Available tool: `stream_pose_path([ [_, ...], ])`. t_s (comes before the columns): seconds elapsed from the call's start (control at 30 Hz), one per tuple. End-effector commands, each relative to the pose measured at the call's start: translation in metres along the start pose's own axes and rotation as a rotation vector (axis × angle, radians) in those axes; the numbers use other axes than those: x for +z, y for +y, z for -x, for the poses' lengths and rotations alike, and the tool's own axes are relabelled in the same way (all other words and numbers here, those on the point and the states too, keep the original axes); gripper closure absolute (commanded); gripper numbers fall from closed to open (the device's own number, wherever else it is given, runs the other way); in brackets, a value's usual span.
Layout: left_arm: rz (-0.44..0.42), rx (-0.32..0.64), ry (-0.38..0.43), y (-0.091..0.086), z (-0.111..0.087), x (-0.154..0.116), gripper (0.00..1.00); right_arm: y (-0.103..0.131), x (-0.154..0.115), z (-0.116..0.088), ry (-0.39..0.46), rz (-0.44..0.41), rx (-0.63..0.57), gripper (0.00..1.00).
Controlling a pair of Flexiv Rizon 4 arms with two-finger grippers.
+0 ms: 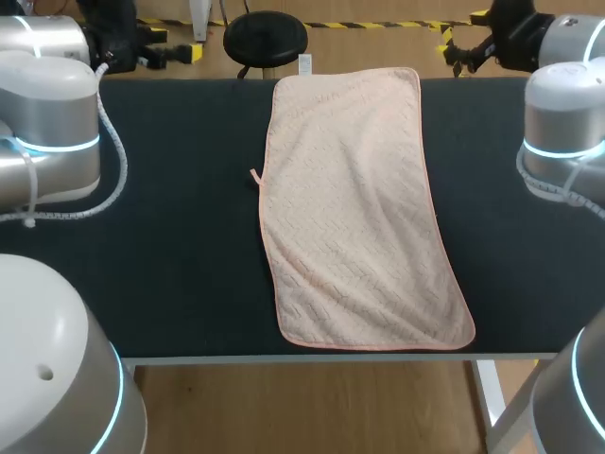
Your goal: Fold the towel
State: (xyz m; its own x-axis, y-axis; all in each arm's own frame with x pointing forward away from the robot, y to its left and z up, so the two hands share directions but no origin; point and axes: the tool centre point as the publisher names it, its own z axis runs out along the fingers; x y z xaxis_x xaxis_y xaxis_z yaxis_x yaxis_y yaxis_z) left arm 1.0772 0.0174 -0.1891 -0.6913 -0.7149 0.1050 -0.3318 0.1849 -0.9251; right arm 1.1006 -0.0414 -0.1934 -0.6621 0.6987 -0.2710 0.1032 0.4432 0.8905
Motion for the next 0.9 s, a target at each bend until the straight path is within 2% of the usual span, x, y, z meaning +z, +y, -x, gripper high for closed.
stream_pose_path([
  [0.03,0.453,0.343,0.140,-0.002,0.003,0.025,0.00,0.007,0.015,-0.007,0.109,-0.365,-0.577,0.00],
  [0.13,0.709,0.600,0.227,0.007,-0.005,0.037,0.00,0.008,0.019,-0.017,0.176,-0.518,-0.884,0.00],
  [0.17,0.762,0.663,0.265,0.009,-0.008,0.039,0.00,0.007,0.020,-0.020,0.206,-0.570,-0.972,0.00],
  [0.23,0.875,0.805,0.284,0.014,-0.012,0.043,0.00,0.003,0.022,-0.025,0.235,-0.661,-1.131,0.00],
  [0.3,0.970,0.945,0.311,0.018,-0.016,0.045,0.00,0.000,0.022,-0.030,0.268,-0.688,-1.249,0.00],
  [0.33,0.994,0.994,0.306,0.020,-0.016,0.046,0.00,-0.002,0.021,-0.032,0.287,-0.693,-1.262,0.00],
  [0.4,0.982,1.041,0.333,0.020,-0.017,0.046,0.00,-0.003,0.021,-0.032,0.284,-0.697,-1.295,0.00],
  [0.83,0.982,1.041,0.333,0.020,-0.017,0.046,0.00,-0.003,0.021,-0.032,0.284,-0.697,-1.295,0.00],
  [0.9,1.047,1.051,0.308,0.027,-0.018,0.053,0.00,-0.007,0.025,-0.035,0.311,-0.721,-1.296,0.00],
])
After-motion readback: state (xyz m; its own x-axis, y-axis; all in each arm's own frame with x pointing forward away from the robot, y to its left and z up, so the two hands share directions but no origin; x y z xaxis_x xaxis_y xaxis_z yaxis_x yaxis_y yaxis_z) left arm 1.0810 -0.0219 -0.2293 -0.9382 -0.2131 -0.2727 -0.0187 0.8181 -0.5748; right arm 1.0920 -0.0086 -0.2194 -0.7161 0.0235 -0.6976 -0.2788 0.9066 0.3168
